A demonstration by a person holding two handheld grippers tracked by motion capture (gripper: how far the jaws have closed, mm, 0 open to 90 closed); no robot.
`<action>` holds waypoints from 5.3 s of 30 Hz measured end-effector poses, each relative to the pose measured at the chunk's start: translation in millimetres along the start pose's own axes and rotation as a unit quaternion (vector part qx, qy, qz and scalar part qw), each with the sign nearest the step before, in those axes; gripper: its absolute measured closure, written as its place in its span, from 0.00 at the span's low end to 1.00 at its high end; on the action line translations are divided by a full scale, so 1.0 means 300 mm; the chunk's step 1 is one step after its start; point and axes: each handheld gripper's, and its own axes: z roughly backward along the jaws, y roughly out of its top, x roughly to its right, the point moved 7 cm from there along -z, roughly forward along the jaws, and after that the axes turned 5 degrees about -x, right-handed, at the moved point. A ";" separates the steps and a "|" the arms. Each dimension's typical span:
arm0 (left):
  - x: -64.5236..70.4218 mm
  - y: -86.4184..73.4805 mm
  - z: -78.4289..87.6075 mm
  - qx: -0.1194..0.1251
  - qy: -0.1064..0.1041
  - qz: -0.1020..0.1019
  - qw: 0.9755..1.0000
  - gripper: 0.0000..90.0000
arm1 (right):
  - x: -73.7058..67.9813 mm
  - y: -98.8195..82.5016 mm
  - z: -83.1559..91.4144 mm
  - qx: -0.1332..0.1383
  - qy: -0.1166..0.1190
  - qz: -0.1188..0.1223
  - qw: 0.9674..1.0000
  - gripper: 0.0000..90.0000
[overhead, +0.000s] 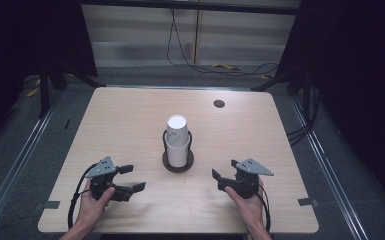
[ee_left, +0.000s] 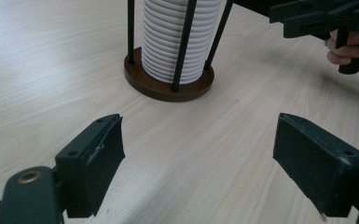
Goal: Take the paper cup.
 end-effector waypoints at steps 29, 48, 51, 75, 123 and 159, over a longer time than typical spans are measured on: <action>0.034 -0.014 -0.031 -0.019 -0.013 -0.019 1.000 0.18 | -0.171 0.104 0.020 0.002 0.092 0.060 0.994 0.22; 0.050 -0.024 -0.025 -0.025 -0.024 -0.034 0.999 0.18 | -0.186 0.225 0.004 -0.012 0.141 0.080 0.987 0.21; 0.048 -0.027 -0.027 -0.027 -0.023 -0.033 0.999 0.18 | -0.189 0.251 -0.001 -0.008 0.152 0.076 0.985 0.21; 0.043 -0.034 -0.037 -0.031 -0.018 -0.032 0.999 0.19 | -0.224 0.430 -0.076 0.004 0.187 0.093 0.978 0.20; 0.024 -0.054 -0.044 -0.051 -0.006 -0.023 0.998 0.22 | -0.279 0.527 -0.241 -0.032 0.176 0.112 0.977 0.35; 0.025 -0.055 -0.050 -0.055 -0.006 -0.023 0.998 0.22 | -0.267 0.569 -0.202 0.015 0.185 0.074 0.980 0.37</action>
